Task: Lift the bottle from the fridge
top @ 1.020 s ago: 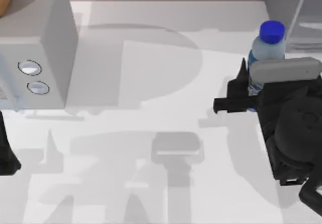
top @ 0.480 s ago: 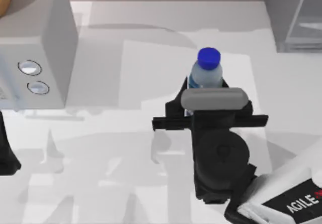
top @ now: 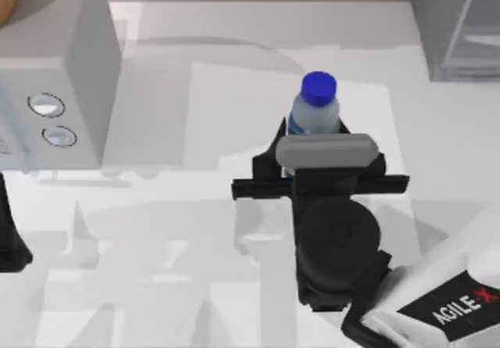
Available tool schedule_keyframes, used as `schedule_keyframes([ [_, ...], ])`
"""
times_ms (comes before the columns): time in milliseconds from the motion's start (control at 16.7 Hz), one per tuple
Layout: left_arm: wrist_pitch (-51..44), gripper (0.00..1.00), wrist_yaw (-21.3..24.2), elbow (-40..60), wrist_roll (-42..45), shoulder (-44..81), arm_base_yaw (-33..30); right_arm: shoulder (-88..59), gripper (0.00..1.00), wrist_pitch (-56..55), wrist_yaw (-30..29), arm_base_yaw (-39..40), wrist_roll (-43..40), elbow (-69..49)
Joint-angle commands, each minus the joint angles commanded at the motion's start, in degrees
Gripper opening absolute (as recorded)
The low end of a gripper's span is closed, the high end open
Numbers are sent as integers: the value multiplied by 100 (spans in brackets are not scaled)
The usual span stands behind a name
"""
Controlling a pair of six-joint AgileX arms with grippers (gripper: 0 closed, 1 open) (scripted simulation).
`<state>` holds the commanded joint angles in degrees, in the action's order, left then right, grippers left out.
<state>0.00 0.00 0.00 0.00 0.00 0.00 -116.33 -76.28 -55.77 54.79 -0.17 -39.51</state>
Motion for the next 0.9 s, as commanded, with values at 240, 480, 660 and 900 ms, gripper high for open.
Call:
schedule_keyframes([
  [240, 0, 100, 0, 0, 0, 0, 0, -662, 0, -192, 376, -399, -12, -463],
  [480, 0, 100, 0, 0, 0, 0, 0, -1003, 0, -301, 582, -639, -22, -728],
  [660, 0, 100, 0, 0, 0, 0, 0, -1003, 0, -301, 582, -639, -22, -728],
  [900, 0, 100, 0, 0, 0, 0, 0, -1003, 30, -301, 582, -639, -22, -728],
])
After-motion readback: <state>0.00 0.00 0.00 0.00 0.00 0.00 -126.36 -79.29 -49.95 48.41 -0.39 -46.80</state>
